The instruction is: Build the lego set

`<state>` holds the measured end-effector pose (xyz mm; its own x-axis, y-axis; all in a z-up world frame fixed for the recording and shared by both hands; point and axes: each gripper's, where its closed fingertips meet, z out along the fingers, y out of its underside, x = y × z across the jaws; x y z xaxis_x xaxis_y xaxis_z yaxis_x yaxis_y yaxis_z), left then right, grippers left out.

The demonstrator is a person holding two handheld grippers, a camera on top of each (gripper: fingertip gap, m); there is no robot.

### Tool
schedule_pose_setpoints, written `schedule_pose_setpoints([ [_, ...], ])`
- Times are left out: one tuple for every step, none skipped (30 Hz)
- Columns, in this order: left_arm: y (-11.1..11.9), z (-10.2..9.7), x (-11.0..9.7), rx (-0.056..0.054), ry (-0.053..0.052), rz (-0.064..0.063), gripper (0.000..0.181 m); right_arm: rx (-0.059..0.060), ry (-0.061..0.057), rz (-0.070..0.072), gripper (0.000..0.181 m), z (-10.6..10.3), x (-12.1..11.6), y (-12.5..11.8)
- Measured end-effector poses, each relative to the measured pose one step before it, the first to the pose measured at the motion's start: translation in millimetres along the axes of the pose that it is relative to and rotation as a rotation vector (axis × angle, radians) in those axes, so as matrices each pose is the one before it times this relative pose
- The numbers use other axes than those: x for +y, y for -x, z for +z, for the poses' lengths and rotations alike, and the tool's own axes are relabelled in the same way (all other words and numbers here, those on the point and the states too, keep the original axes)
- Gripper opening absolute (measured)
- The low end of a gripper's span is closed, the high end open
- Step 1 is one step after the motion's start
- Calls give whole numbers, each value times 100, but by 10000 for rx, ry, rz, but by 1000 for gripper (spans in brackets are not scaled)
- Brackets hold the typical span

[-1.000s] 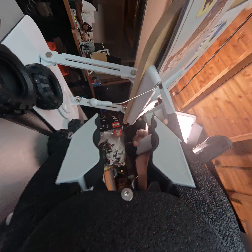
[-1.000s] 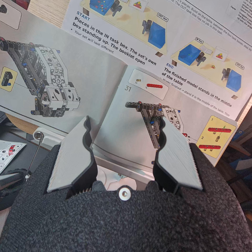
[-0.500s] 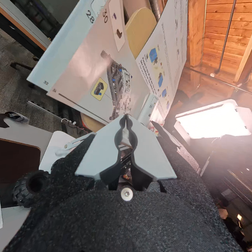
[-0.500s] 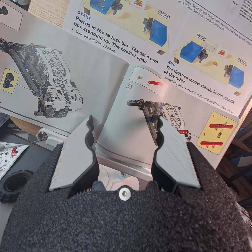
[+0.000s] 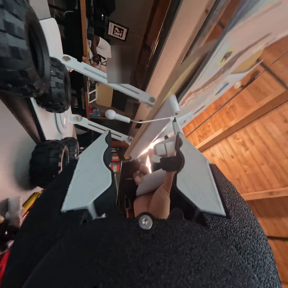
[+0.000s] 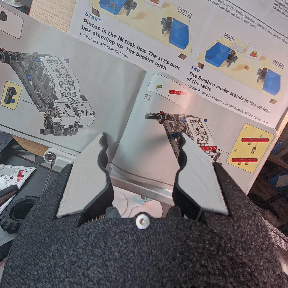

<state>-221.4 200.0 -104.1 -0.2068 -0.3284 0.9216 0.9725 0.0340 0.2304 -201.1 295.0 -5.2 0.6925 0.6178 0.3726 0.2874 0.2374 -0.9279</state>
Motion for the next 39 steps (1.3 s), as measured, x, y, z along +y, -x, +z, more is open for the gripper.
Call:
schedule_pose_setpoints([
  [262,328,-1042,220,-549,-450,74,14,1,47,91,0,35,11],
  [-30,238,-1259,285,-582,-208,59,13,1,62,91,-20,37,15],
  [-486,167,-1100,389,-469,143,27,11,9,64,90,-25,44,3],
  [-720,179,-631,296,-199,337,14,4,13,29,90,-37,29,17],
  [-813,114,-411,107,-55,506,9,21,9,-24,90,-43,-3,-32],
  [-1325,-11,-440,232,-30,732,3,-6,12,-51,90,11,-20,-17],
  [-1316,29,-376,0,87,1002,0,-42,20,-34,91,42,-15,8],
  [-1354,199,-117,-55,271,1135,0,-24,4,-28,92,47,-26,-18],
  [-1104,343,7,-157,353,1053,0,3,-17,-13,92,56,-12,-21],
  [-714,378,-34,-230,366,877,0,16,-30,21,91,29,7,5],
  [-453,365,-33,-205,398,767,0,11,-16,47,91,-9,18,25],
  [-356,320,31,-211,424,993,0,28,-3,52,90,-33,23,13],
  [-366,299,2,-228,401,1150,0,10,-6,15,90,-41,7,44],
  [-429,347,-10,-185,435,1143,0,-15,-13,-12,89,-28,-1,55],
  [-510,424,-13,-128,473,1102,0,-3,-18,-18,89,-24,-4,20],
  [-608,459,-27,-130,495,1260,0,-24,-16,-22,89,-11,-10,44],
  [-822,593,46,-31,550,1505,0,-23,-1,-12,89,-13,-1,24],
  [-837,665,63,59,632,1344,0,-24,-5,5,88,-38,-10,18],
  [-774,694,64,112,671,1108,0,-31,-16,12,88,-44,-26,32],
  [-835,734,111,227,665,1011,0,-7,-11,-11,88,-34,-9,-13],
  [-811,739,185,240,679,947,0,-7,-20,-14,88,-40,7,-35],
  [-490,630,198,16,637,1060,0,-10,-23,21,88,-43,3,-60],
  [-603,573,227,78,560,1121,0,7,-15,23,90,-31,33,-135],
  [-863,554,307,267,515,1062,0,-46,21,39,92,-5,44,-115],
  [-91,307,149,-161,383,930,1,-20,93,22,93,2,175,-192],
  [-113,235,128,-19,294,689,1,-53,-12,84,95,-47,25,-233],
  [-239,211,90,155,218,208,1,-45,135,38,98,-32,272,-261],
  [-220,153,54,187,129,98,1,-50,70,63,100,-66,254,-288],
  [-41,164,124,54,125,125,1,-56,25,108,103,-117,250,-292],
  [93,203,205,-82,141,168,1,-54,35,110,104,-138,288,-286],
  [-110,277,227,25,152,144,1,-36,34,120,105,-139,292,-303],
  [-205,244,117,50,108,97,2,-62,40,106,106,-129,310,-260],
  [-101,156,59,-29,83,99,2,-57,53,92,106,-109,354,-282],
  [-42,75,60,-63,90,49,2,-23,106,102,106,-95,472,-391],
  [15,32,118,-54,102,-30,3,-36,183,101,106,-35,658,-444],
  [88,-52,156,-74,114,-91,3,-172,-27,116,107,-96,361,-268],
  [81,-105,89,-57,21,-128,3,-117,-73,78,105,-240,245,-336],
  [27,-103,115,-2,-18,-192,3,-92,66,61,105,-287,367,-348],
  [37,-73,223,22,43,-291,4,-131,22,78,104,-303,299,-281],
])
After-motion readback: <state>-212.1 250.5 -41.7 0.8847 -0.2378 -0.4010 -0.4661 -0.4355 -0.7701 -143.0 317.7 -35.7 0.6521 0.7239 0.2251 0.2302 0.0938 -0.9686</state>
